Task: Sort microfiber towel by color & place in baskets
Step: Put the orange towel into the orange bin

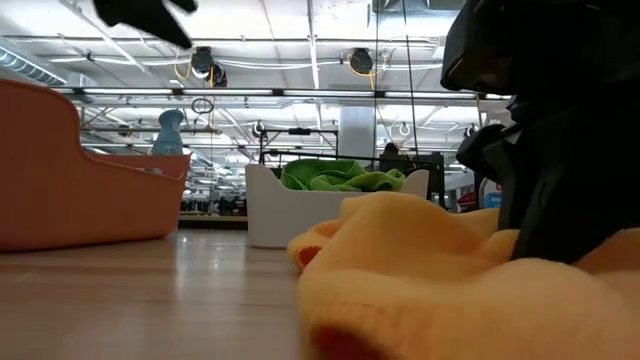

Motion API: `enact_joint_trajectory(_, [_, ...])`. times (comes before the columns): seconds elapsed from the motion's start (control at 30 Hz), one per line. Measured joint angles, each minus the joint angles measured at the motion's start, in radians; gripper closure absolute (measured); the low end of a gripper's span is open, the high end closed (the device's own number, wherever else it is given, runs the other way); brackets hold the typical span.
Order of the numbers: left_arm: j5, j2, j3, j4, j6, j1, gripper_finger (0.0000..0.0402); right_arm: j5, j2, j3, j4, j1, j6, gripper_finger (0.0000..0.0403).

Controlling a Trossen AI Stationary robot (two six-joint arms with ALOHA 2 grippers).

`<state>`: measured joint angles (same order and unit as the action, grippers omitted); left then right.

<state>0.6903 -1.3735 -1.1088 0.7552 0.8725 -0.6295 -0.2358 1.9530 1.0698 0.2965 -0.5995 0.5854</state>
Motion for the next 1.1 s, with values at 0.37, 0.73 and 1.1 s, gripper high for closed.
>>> enact_joint_trajectory(0.37, [0.009,-0.115,0.001,-0.308,-0.233,0.019,0.0104,-0.06,-0.037,-0.007,-0.026,-0.012,-0.076,0.0398])
enact_joint_trajectory(0.73, [-0.044,-0.355,0.002,-0.681,-0.365,0.052,0.0104,-0.133,-0.064,-0.008,-0.028,-0.012,-0.112,0.0401])
enact_joint_trajectory(1.1, [-0.045,-0.344,-0.005,-0.692,-0.395,0.054,0.0104,-0.277,-0.105,0.035,-0.028,-0.024,-0.212,0.0402])
